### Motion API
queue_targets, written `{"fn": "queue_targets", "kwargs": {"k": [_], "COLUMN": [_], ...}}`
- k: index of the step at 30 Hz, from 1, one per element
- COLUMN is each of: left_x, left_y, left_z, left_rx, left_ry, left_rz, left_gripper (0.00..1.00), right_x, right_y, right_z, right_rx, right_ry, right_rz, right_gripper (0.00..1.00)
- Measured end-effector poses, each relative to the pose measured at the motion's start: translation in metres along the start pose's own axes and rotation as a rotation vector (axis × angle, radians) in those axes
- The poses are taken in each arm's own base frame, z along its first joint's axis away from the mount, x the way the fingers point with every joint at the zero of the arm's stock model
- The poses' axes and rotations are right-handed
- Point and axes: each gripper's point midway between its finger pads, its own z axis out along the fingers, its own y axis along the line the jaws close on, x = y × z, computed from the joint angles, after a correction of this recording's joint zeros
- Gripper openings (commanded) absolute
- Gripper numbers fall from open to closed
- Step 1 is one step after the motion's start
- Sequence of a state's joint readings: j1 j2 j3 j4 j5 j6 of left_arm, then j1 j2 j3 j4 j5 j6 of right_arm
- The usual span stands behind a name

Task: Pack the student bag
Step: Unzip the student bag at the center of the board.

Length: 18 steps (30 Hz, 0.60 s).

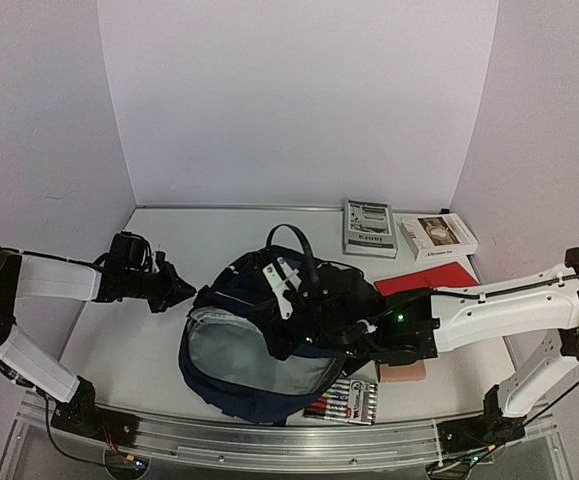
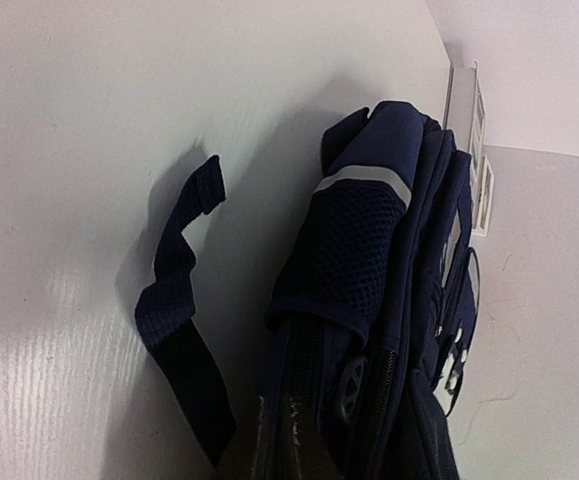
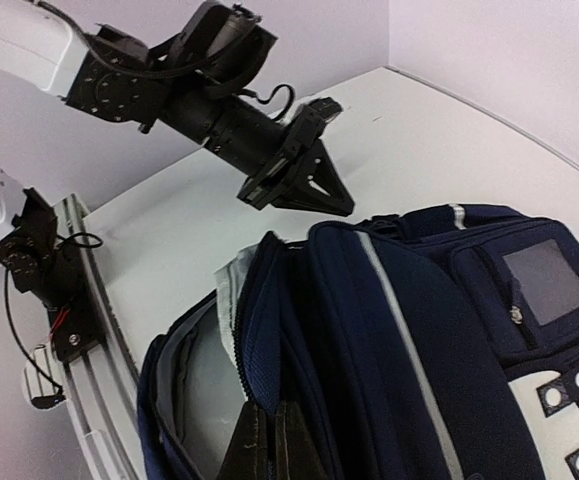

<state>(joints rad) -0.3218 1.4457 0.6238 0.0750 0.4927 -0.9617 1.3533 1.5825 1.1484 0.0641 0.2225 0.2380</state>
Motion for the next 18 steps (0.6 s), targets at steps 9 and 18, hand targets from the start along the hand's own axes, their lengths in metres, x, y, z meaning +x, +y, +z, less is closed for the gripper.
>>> {"fn": "queue_targets", "kwargs": {"k": [9, 18], "left_x": [-0.006, 0.036], "left_y": [-0.019, 0.017], "left_z": [-0.024, -0.021], "left_rx": [0.031, 0.015], "left_ry": [-0.075, 0.031], "left_rz": [0.067, 0.008], "left_gripper": [0.48, 0.5], "right_x": [0.031, 0.038], "right_y": [-0.067, -0.093], "right_z": [-0.028, -0.035], "right_rx": [0.27, 0.343], "right_ry": [-0.041, -0.062], "right_rz": [-0.057, 0.03], "right_gripper": [0.0, 0.0]}}
